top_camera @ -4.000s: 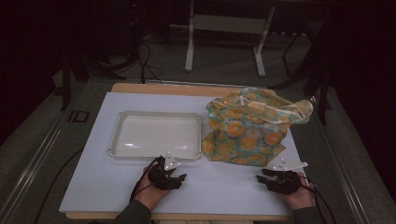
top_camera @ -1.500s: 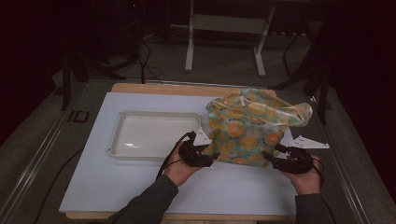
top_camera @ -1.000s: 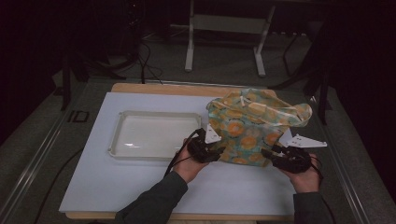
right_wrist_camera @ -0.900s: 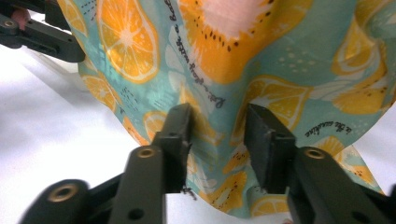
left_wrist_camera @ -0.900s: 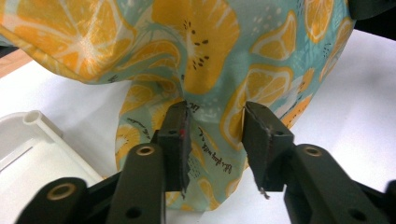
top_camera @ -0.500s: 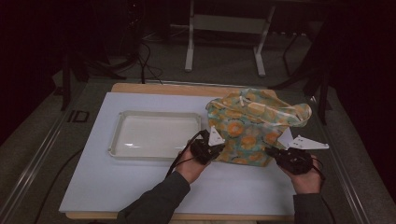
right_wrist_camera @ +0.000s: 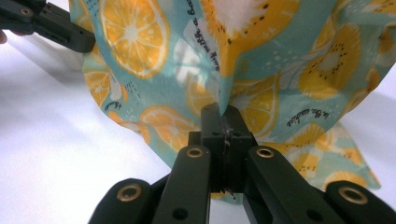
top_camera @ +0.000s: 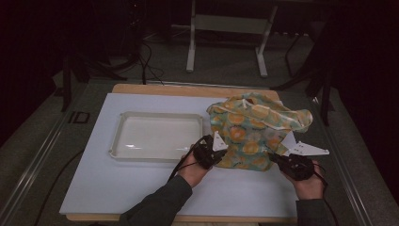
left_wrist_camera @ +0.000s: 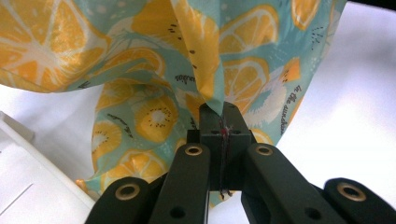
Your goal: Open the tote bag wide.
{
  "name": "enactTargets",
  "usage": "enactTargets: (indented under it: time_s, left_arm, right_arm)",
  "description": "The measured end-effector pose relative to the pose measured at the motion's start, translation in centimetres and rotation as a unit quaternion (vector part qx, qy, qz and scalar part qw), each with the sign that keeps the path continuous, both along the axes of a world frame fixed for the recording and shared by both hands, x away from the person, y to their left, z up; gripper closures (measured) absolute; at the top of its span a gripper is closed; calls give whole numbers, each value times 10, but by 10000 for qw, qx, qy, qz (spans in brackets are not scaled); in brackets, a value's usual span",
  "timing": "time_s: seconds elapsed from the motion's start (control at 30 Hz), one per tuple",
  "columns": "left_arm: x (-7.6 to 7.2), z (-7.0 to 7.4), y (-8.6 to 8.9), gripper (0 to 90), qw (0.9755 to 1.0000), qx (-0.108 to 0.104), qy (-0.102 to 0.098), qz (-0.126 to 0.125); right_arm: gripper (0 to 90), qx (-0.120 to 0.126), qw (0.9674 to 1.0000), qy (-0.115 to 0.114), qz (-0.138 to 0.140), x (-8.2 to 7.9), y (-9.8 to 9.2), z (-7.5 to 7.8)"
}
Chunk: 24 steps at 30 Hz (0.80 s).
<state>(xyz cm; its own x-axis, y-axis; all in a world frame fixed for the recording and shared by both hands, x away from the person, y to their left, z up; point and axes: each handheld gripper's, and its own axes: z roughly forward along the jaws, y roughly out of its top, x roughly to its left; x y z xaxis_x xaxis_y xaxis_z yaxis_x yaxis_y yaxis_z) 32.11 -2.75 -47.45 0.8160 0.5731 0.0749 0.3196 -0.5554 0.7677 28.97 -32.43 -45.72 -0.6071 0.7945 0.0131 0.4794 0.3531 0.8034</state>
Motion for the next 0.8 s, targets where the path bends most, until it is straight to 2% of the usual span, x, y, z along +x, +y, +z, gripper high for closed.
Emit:
enactTargets:
  time_s: [0.2, 0.23, 0.33, 0.43, 0.53, 0.6, 0.67, 0.8]
  left_arm:
    - [2, -11, -2, 894, 9999, 49, 98, 13]
    - [2, -13, -3, 894, 9999, 55, 100, 21]
    - [2, -19, -3, 894, 9999, 64, 141, 41]
    - [2, -23, -3, 895, 9998, 90, 175, 60]
    - [3, -25, -4, 894, 9998, 99, 184, 65]
    - [3, -27, -5, 894, 9997, 111, 204, 67]
    - [3, -29, -6, 894, 9997, 137, 212, 56]
    - [3, -32, -8, 894, 9996, 180, 219, 44]
  right_arm:
    - [899, 5, 9999, 163, 7, 1, -2, -13]
    - [871, 7, 9998, 197, 21, 0, -2, -14]
    - [708, 14, 9998, 170, -48, -1, -4, -14]
    - [558, 140, 9998, 85, -123, -4, -7, -7]
    - [508, 211, 9996, 63, -164, -5, -8, -2]
    - [439, 256, 9993, -99, -237, -4, -7, 7]
    - [406, 268, 9992, -137, -279, -3, -5, 12]
    - [408, 248, 9991, -203, -290, 0, -2, 19]
